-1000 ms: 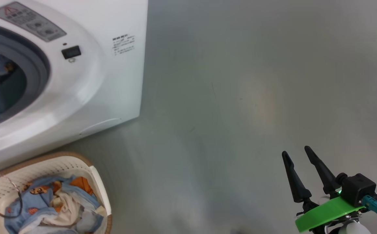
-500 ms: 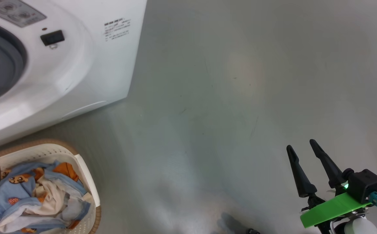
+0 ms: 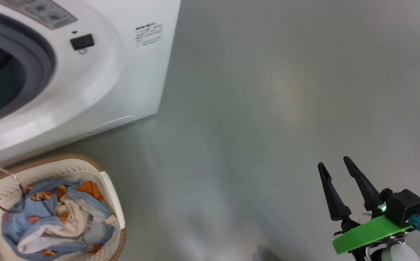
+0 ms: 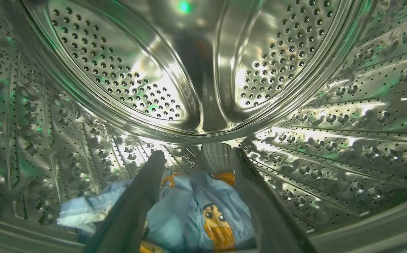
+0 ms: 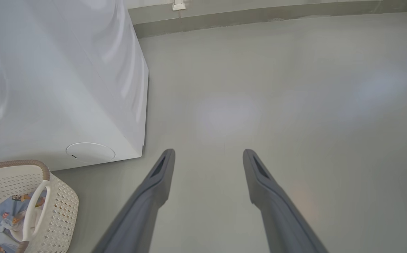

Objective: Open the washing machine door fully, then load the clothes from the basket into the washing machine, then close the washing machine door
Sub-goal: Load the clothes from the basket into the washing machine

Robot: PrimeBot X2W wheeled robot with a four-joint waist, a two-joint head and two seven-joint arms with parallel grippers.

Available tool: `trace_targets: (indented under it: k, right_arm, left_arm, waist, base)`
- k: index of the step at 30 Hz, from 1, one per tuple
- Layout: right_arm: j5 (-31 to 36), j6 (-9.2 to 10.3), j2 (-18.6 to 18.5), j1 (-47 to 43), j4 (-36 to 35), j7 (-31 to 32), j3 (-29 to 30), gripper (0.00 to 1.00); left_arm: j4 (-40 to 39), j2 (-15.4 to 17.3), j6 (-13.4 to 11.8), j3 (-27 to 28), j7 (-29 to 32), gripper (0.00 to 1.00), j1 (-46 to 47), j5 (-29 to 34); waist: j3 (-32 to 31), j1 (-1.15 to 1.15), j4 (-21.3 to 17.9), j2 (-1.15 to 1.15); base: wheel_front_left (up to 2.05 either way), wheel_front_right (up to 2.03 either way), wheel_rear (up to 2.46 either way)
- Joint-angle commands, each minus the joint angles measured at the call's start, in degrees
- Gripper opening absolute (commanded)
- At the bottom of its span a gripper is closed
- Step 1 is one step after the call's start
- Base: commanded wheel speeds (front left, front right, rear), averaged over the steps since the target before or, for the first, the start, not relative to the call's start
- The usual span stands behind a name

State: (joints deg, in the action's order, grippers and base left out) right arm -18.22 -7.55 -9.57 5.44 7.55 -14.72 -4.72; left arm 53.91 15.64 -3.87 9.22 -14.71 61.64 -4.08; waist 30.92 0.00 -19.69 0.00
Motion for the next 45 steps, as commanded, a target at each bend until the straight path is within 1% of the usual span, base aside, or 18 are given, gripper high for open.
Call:
trace_targets:
  k: [1,10,14,17,24,31,35,40,41,45]
  right_arm:
    - [-0.55,0.06,-1.19,0.04,-0.8,-0.28,-1.0,1.0]
    - [-0.39,0.06,-2.01,-0.06,0.02,-0.28,-1.33,1.0]
    - [-0.26,0.06,-2.48,-0.07,0.19,-0.28,-1.51,1.0]
    - [-0.14,0.06,-2.71,-0.03,0.16,-0.28,-1.45,1.0]
    - [0.25,0.06,-2.74,0.31,0.32,-0.28,-1.32,1.0]
    - [0.48,0.06,-2.39,0.54,0.57,-0.28,-1.23,1.0]
    - [0.61,0.06,-2.11,0.09,0.91,-0.28,-0.63,1.0]
    - [0.95,0.06,-1.8,-0.98,0.89,-0.28,0.51,1.0]
    - [0.95,0.06,-1.8,-0.98,0.89,-0.28,0.51,1.0]
    - [1.31,0.06,-1.64,-2.11,1.38,-0.28,0.93,1.0]
  left_arm:
    - [-0.59,2.0,-0.78,0.38,-0.29,1.0,0.82,0.57]
    - [-0.46,-0.46,-2.04,0.48,-0.29,1.0,-3.18,-0.13]
    - [-1.99,-1.8,-2.22,1.18,-0.29,1.0,-5.45,-0.97]
    - [-4.76,-3.11,-2.47,1.6,-0.29,1.0,-7.34,-1.31]
    - [-9.11,-6.21,-1.14,0.81,-0.29,1.0,-11.88,-0.88]
    - [-12.21,-8.49,0.14,-0.44,-0.29,1.0,-16.36,-0.05]
    - [-14.57,-9.86,1.67,-2.08,-0.29,1.0,-19.78,0.49]
    - [-18.2,-11.6,2.82,-2.94,-0.29,1.0,-24.93,-0.89]
    - [-18.2,-11.6,2.82,-2.94,-0.29,1.0,-24.93,-0.89]
    - [-19.9,-12.33,3.24,-4.56,-0.29,1.0,-30.02,-1.44]
  waist:
    - [-1.54,0.0,1.24,0.0]
    - [-5.77,0.0,3.69,0.0]
    - [-6.82,0.0,4.74,0.0]
    - [-7.56,0.0,5.63,0.0]
    - [-9.8,0.0,8.22,0.0]
    - [-12.63,0.0,11.21,0.0]
    - [-14.76,0.0,13.02,0.0]
    - [-17.16,0.0,15.19,0.0]
    - [-17.16,0.0,15.19,0.0]
    - [-19.79,0.0,16.6,0.0]
  base:
    - [0.0,0.0,0.0]
    - [0.0,0.0,0.0]
    - [0.0,0.0,0.0]
    - [0.0,0.0,0.0]
    - [0.0,0.0,0.0]
    - [0.0,0.0,0.0]
    - [0.0,0.0,0.0]
    - [0.0,0.0,0.0]
    - [0.0,0.0,0.0]
    - [0.0,0.0,0.0]
